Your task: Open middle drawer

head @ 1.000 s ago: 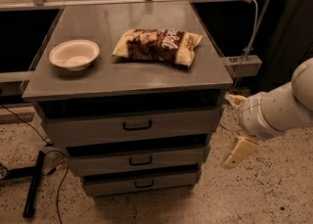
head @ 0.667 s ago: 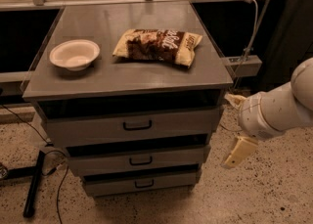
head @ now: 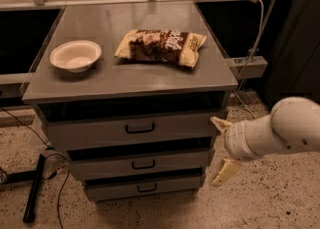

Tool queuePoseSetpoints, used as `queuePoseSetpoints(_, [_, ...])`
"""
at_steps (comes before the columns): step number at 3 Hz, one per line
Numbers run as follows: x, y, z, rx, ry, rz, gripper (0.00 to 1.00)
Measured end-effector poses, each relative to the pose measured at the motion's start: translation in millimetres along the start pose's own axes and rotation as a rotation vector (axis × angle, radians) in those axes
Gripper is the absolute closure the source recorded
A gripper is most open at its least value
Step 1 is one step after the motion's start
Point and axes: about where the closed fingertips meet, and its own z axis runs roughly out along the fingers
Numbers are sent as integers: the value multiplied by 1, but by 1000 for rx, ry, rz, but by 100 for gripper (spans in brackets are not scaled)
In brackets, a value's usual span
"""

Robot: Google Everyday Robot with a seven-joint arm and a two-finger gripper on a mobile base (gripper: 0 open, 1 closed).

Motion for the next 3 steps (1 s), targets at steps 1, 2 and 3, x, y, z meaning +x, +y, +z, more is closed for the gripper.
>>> queuePoseSetpoints(1, [22,11,58,-18,-108,-32,0])
queuePoseSetpoints(2, [39,27,110,-49,-203,-36,0])
queuePoseSetpoints(3, [37,31,115,-56,-198,-40,0])
